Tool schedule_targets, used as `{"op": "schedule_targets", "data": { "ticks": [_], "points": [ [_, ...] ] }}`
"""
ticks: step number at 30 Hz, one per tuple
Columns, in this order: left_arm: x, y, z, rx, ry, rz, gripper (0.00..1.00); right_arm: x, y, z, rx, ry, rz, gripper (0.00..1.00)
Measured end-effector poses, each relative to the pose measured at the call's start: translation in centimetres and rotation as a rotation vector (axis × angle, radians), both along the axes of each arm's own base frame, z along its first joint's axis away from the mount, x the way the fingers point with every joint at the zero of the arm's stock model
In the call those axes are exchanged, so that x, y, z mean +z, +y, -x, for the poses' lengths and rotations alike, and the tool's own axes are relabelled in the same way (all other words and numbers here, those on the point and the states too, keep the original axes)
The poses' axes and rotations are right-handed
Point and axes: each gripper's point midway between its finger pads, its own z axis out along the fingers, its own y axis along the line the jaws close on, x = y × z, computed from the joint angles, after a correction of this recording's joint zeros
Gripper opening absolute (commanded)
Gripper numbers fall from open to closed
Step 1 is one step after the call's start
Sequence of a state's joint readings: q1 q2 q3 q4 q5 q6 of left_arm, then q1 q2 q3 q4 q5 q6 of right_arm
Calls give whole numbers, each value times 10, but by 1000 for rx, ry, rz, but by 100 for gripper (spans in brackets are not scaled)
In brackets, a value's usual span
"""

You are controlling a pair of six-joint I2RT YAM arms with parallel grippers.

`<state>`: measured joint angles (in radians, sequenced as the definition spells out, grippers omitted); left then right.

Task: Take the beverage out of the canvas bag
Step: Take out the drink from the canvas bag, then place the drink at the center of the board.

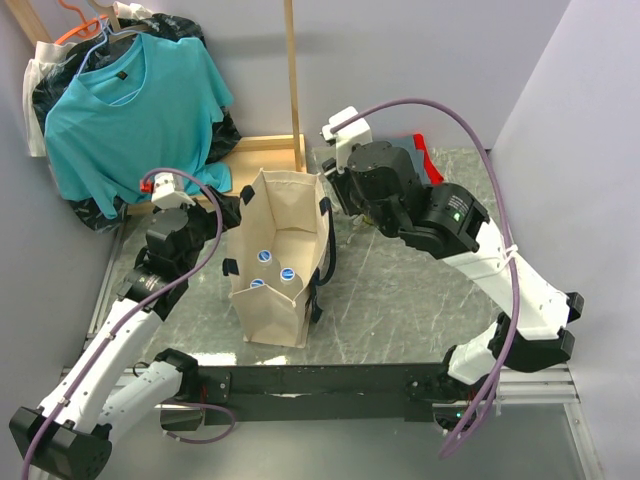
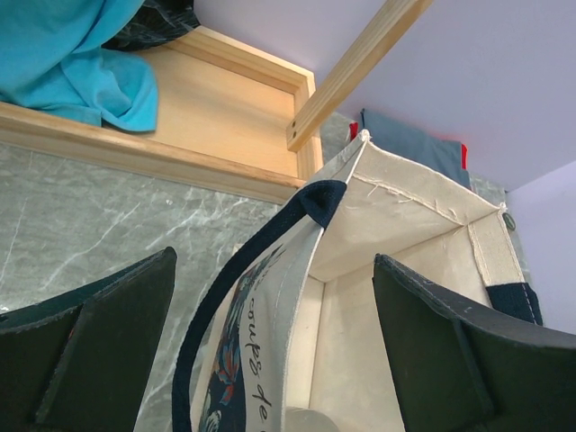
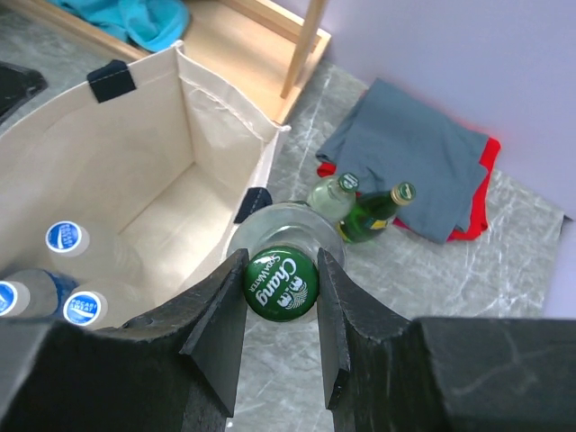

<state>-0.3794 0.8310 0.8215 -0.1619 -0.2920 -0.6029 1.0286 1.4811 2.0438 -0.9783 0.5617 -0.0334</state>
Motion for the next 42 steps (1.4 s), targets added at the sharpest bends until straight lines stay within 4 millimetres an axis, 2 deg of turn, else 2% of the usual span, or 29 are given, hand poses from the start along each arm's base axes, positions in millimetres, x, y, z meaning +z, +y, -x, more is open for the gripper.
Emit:
{"op": "schedule_targets", "data": {
  "ticks": [7, 15, 22, 28, 37, 42],
  "points": [
    [2, -1, 1, -6, -6, 4, 96, -4, -19, -6, -70, 12, -28, 0],
    [3, -1, 2, -9, -9, 5, 96, -12, -62, -25, -202, 36, -82, 0],
    [3, -2, 2, -16, -8, 7, 96, -31, -86, -41, -277, 76, -102, 0],
    [0, -3, 2, -18, -2, 4, 96, -60, -94, -53, -314, 124, -80, 0],
    [-13, -4, 2, -25, 25, -5, 96, -81, -95, -75, -340, 158, -124, 0],
    [-15, -1, 3, -18, 26, -19, 96, -108, -93, -87, -361, 198, -114, 0]
  ]
}}
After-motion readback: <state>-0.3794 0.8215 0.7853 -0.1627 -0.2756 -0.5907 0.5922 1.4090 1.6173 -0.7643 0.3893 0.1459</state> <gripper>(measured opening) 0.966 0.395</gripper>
